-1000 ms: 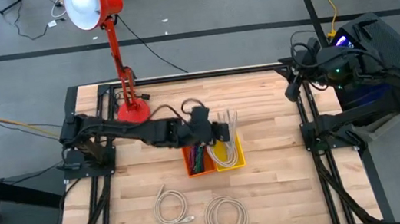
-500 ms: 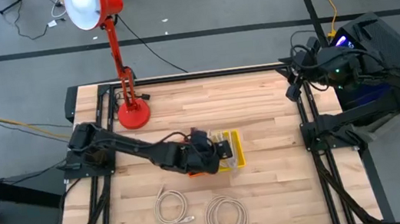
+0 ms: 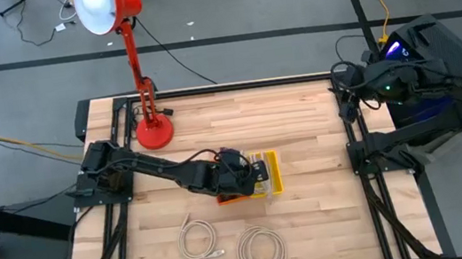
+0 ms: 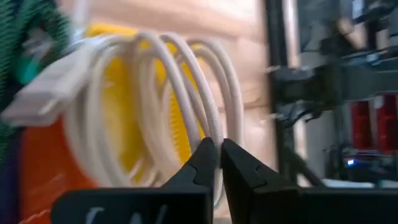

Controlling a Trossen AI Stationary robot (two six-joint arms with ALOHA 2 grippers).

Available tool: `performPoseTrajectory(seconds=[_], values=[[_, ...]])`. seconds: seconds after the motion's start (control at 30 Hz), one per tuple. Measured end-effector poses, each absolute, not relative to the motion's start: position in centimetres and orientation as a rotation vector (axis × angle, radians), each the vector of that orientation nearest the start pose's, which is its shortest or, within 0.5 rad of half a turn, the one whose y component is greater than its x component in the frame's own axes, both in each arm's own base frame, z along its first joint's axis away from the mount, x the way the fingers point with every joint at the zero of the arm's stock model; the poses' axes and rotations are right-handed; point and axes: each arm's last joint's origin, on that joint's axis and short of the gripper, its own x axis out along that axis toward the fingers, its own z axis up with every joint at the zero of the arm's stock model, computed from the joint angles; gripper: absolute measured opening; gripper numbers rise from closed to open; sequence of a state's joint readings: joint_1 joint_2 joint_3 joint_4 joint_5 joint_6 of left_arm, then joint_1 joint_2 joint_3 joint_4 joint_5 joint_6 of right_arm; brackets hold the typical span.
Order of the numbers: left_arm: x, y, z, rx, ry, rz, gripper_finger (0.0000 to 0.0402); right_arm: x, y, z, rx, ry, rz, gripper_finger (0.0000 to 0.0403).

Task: Pick & Place USB Port
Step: Put the light brown HDMI cable into the yellow bin

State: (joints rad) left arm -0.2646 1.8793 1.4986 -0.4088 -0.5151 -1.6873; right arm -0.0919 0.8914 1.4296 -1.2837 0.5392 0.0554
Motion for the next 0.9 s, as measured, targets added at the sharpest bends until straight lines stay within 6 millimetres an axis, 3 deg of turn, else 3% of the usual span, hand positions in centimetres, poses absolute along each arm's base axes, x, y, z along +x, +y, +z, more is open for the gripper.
performPoseTrajectory(seconds=[0.23, 0.4, 0.57, 0.73, 0.9], values=[[39.9, -9.5, 24.9, -1.278, 0.43, 0.779, 0.0055, 6.8, -2.1, 42.7, 0.0, 0.627, -0.636, 0.0142], [39.8, -9.4, 25.5, -1.25, 0.404, 0.77, 0.0059, 6.3, -1.9, 41.9, 0.05, 0.624, -0.599, 0.0137], [39.1, -8.7, 27.0, -1.182, 0.362, 0.781, 0.006, 7.9, -1.8, 38.9, 0.101, 0.672, -0.524, 0.0129], [38.2, -7.3, 29.3, -1.101, 0.305, 0.761, 0.0061, 10.8, -1.4, 35.8, 0.203, 0.625, -0.309, 0.0128], [37.6, -6.3, 30.6, -0.975, 0.395, 0.675, 0.0056, 13.4, -0.8, 34.8, 0.289, 0.493, -0.111, 0.0128]])
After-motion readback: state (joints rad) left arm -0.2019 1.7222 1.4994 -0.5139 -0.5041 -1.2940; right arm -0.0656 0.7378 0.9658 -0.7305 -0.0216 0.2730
